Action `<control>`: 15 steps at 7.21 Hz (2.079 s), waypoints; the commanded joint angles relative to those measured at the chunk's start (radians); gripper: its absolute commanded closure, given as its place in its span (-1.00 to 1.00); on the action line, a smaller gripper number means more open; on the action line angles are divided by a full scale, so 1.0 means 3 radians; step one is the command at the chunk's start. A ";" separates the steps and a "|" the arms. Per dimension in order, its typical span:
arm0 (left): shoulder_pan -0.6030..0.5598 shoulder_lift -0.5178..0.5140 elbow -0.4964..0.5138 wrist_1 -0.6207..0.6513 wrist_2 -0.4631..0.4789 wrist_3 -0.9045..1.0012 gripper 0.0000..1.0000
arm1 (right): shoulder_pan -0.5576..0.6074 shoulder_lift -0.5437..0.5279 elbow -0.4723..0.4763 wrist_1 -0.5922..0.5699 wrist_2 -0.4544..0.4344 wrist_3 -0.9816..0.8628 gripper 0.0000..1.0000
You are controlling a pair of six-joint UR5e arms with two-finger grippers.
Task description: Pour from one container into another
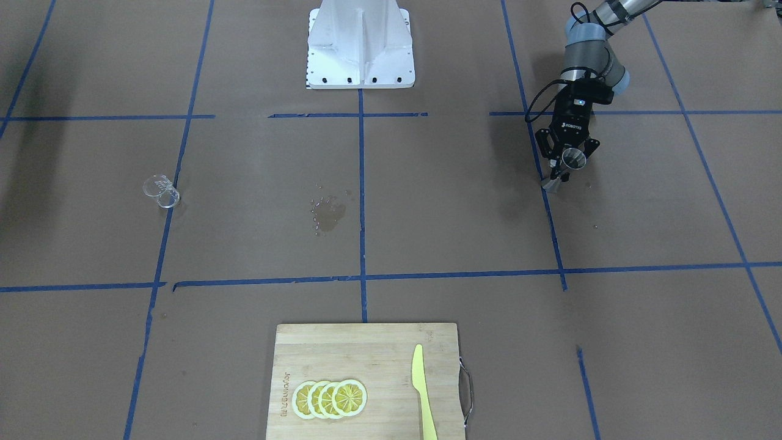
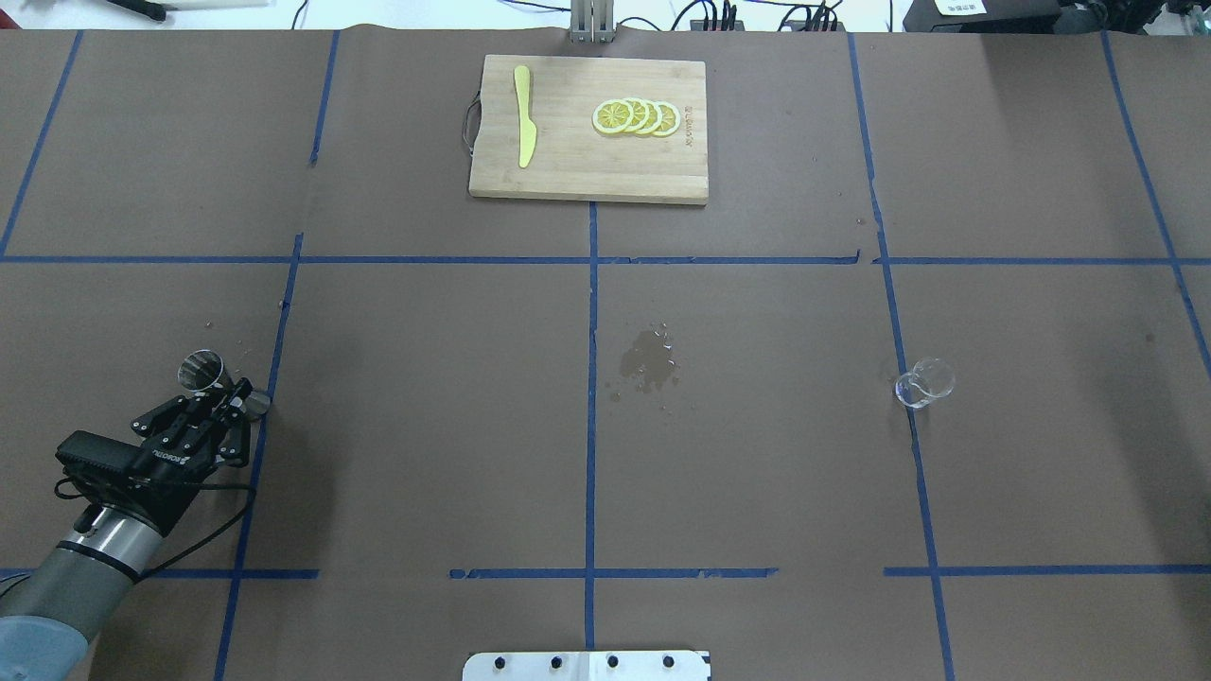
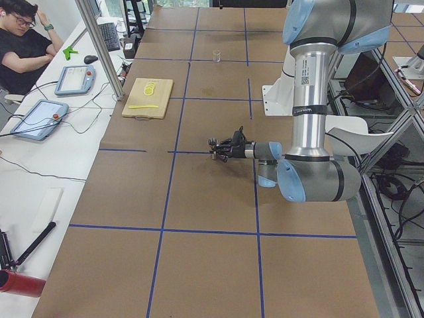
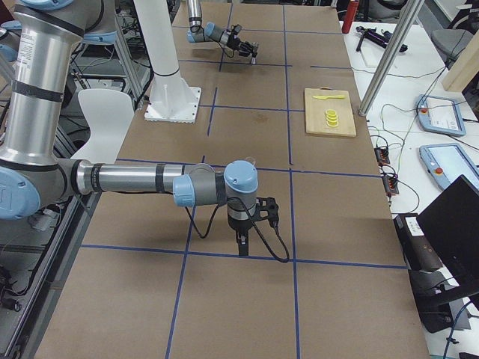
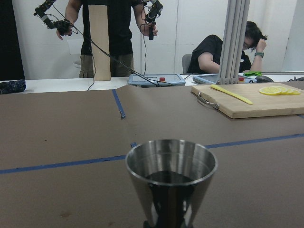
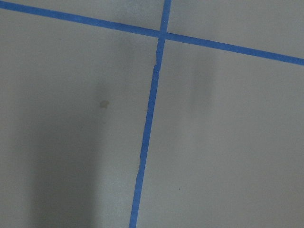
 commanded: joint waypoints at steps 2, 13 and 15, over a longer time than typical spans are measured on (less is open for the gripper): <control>0.0000 0.0000 0.0004 -0.0004 0.0006 0.0029 -0.98 | 0.0000 0.0000 0.0005 0.0000 0.0000 0.0001 -1.00; -0.0066 0.0368 -0.0885 -0.0535 -0.0247 0.0892 -0.99 | 0.0005 0.0005 0.0025 0.0005 -0.0010 0.0011 -1.00; -0.0457 0.0414 -0.0885 -0.0495 -0.0936 0.1091 -0.99 | 0.0005 0.0005 0.0025 0.0005 -0.0020 0.0032 -1.00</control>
